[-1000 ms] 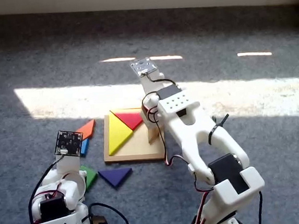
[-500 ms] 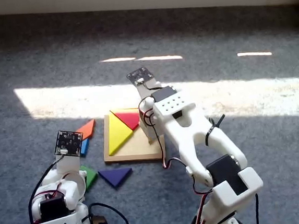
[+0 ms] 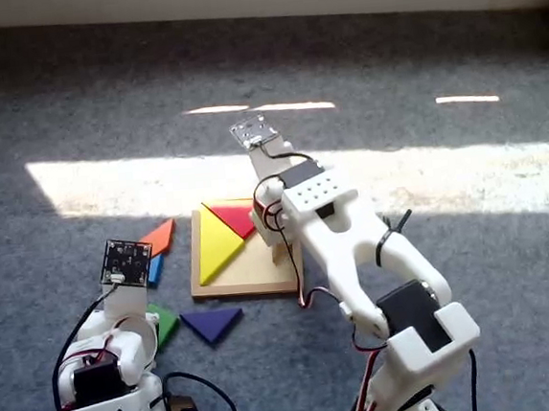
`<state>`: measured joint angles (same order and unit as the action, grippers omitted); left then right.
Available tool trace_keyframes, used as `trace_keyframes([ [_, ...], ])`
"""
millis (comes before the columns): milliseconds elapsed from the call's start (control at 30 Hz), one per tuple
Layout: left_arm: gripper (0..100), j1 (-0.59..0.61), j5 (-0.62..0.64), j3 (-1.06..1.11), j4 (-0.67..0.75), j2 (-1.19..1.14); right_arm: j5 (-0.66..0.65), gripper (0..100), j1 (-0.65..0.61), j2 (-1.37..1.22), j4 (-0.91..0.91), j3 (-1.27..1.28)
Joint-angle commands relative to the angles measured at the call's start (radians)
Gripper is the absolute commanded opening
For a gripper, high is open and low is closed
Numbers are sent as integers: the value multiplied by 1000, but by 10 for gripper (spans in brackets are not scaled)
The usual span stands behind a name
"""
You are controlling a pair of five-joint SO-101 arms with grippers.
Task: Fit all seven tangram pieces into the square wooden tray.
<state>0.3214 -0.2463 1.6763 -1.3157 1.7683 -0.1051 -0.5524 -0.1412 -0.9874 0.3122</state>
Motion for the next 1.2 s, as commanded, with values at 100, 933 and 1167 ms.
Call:
trace_keyframes([
  [100,6,12,6,21,-6,22,-80,41,33,81,15,-2],
  [933,6,12,6,21,-6,22,-84,42,36,85,70,102],
  [1167,6,12,6,21,-6,22,-84,42,62,22,70,-28],
])
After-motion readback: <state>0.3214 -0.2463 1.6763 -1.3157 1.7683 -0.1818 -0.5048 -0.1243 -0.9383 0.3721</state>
